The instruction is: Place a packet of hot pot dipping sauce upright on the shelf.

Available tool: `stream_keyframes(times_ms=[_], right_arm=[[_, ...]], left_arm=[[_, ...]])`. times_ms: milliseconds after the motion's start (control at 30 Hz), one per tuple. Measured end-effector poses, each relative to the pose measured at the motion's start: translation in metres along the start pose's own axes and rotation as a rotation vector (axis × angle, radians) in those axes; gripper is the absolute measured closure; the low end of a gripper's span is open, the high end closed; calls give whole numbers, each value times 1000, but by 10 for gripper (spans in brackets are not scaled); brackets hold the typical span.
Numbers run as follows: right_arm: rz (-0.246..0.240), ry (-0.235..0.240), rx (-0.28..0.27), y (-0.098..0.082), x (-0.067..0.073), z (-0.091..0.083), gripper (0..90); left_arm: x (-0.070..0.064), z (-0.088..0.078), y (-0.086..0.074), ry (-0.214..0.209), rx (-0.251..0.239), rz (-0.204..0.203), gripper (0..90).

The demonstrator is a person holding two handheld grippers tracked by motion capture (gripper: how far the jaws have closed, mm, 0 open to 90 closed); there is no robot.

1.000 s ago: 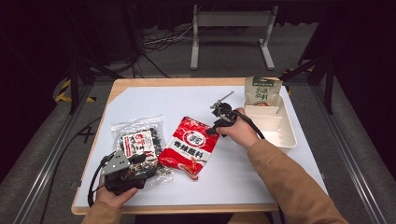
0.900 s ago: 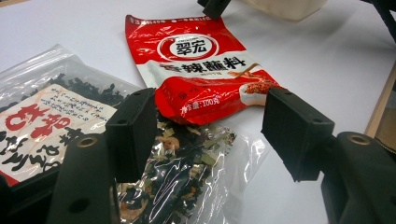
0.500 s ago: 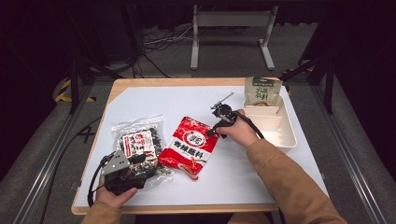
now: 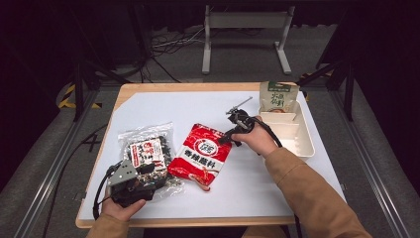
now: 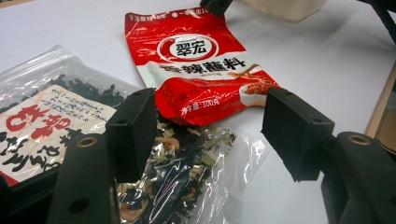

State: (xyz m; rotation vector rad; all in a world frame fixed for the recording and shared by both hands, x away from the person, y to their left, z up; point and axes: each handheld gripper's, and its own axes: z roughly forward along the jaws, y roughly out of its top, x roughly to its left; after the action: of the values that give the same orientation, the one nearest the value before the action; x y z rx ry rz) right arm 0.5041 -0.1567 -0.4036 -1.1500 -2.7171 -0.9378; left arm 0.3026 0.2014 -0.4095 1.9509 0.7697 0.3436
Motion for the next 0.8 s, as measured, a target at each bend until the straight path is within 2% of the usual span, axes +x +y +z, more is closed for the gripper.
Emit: stream_keyframes(times_ms=[167,300,333,400,500,633,733,800], right_arm=[[-35,31,-3,1,7,-2,446],[-65,94,-7,2,14,2,439],[-65,94,-7,2,14,2,439],[-75,137,2,3,17,5,458],[-110,109,31,3,21,10,505],[-119,105,42,3,21,10,640],[-127,99,51,3,22,12,698],[-144,79,64,4,23,15,737]], left_arm=[[0,1,0,0,2,8,359],[0,1,0,1,3,10,359],[0,1,0,1,3,10,359],[0,0,0,0,4,11,359],[0,0,0,0,1,3,359],[0,0,0,-1,2,1,358],[0,1,0,1,5,6,358],[0,1,0,1,4,7,358]])
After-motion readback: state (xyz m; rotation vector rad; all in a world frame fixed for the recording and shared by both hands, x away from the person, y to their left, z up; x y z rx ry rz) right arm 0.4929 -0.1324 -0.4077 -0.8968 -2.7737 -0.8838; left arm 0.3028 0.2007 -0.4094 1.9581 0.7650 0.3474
